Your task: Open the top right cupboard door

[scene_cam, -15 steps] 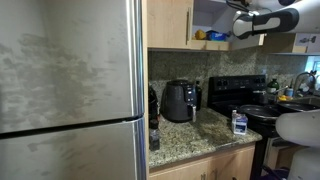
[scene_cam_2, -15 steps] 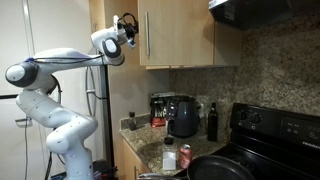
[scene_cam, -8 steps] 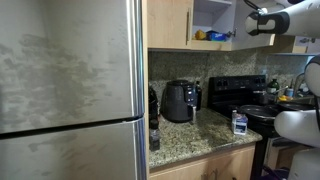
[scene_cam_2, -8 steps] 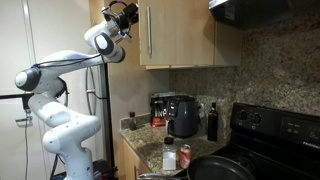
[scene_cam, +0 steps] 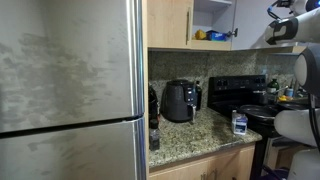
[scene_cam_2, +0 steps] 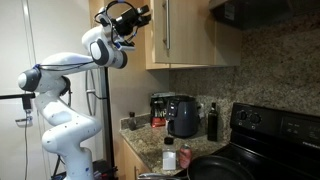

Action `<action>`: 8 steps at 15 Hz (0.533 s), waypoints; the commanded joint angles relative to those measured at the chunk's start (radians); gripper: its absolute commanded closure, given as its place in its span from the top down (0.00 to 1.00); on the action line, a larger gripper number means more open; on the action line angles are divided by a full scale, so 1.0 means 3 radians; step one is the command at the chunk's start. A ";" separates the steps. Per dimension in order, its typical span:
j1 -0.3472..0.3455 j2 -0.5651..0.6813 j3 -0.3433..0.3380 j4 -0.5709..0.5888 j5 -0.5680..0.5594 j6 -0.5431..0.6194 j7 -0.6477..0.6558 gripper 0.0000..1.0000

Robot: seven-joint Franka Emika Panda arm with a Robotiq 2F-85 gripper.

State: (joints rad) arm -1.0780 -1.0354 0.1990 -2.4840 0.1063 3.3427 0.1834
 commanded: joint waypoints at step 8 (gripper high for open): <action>0.0642 -0.0559 -0.0061 -0.0919 0.0317 -0.1148 0.0509 1.00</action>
State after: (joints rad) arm -0.9986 -1.0253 0.1495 -2.6519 0.1602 3.1357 0.2750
